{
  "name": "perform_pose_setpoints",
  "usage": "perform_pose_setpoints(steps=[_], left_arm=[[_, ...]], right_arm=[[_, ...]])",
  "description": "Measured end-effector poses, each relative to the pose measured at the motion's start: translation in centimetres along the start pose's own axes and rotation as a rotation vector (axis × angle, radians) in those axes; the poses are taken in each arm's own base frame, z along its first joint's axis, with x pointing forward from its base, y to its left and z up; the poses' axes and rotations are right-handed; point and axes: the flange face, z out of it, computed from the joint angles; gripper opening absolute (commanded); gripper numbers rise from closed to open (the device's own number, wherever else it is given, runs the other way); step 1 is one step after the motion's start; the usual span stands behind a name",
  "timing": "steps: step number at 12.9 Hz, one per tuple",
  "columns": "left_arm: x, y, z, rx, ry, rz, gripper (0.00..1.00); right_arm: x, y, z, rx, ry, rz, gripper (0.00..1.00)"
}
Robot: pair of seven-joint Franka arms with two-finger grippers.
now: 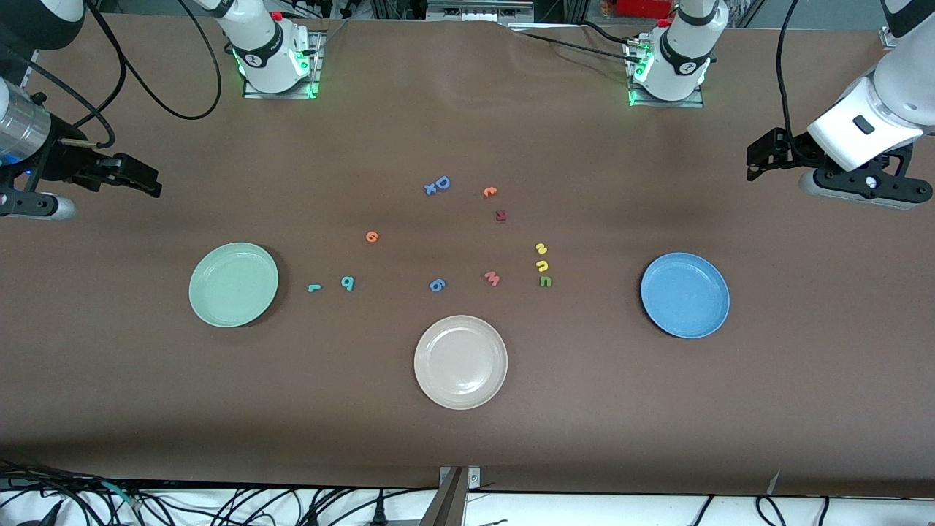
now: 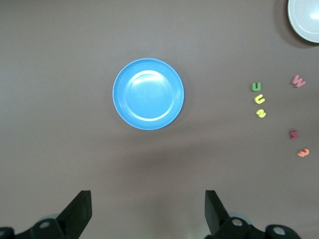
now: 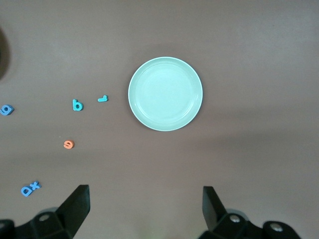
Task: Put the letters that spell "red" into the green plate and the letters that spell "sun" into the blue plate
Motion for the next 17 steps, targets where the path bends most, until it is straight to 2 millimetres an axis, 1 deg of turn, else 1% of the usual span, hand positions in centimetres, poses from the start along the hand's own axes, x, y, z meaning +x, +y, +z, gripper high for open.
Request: perform_pose_setpoints(steps=[3, 7, 17], left_arm=[[-0.2, -0.8, 0.1, -0.002, -0.01, -0.015, 1.0], [-0.3, -2.1, -0.4, -0.003, 0.001, -0.038, 1.0], [-0.2, -2.1, -0.4, -0.003, 0.007, -0.038, 1.0]], right_arm=[[0.0, 0.0, 0.1, -0.001, -0.005, 0.0, 1.0], [-0.1, -0.1, 0.1, -0.001, -0.006, -0.002, 1.0], [-0.1, -0.1, 0.1, -0.001, -0.007, -0.003, 1.0]])
